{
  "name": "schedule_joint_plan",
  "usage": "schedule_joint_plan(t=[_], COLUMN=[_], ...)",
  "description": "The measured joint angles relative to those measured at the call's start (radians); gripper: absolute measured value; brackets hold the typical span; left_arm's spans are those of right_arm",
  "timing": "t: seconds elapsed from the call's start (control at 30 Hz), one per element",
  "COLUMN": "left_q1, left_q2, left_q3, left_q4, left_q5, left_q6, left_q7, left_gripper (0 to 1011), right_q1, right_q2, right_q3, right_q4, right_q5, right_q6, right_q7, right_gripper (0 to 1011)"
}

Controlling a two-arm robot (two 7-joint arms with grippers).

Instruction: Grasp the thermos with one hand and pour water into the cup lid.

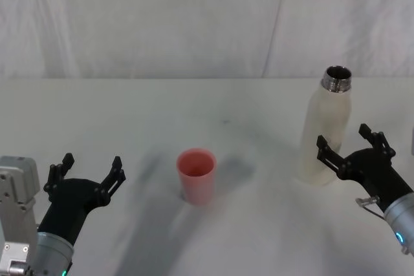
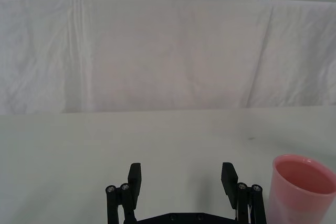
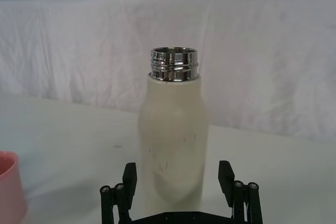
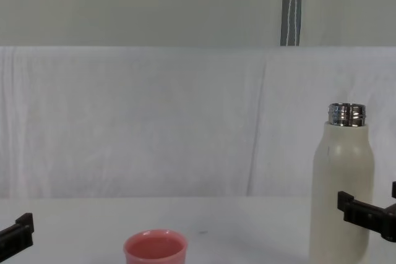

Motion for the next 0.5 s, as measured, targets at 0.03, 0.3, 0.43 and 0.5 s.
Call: schedule_joint_plan(t=[0.03,0.3,0.43,0.5], left_q1=[0.0,0.0,0.0,0.0], left_q2=[0.0,0.0,0.0,0.0], left_q3=[0.0,0.0,0.0,0.0], left_q4=[0.0,0.0,0.0,0.0], left_q5=[0.0,0.0,0.0,0.0], left_q6=[0.0,0.0,0.0,0.0], left_q7=[0.0,0.0,0.0,0.0], left_gripper=[1001,1001,1001,1001], right_q1=[-0.011,-0.066,-0.085,-0.097], right_q2=[0.003,0.02,0.023,0.025], right_q3=[0.003,0.007,0.003,0.0], right_q4=[-0.013,-0.065,-0.081,-0.09], right_q5=[0.0,0.01,0.015,0.019], right_q6=[0.0,-0.007,-0.014,-0.019], right_q7=[0.0,0.017,0.024,0.029], right_gripper=[1001,1001,1001,1001])
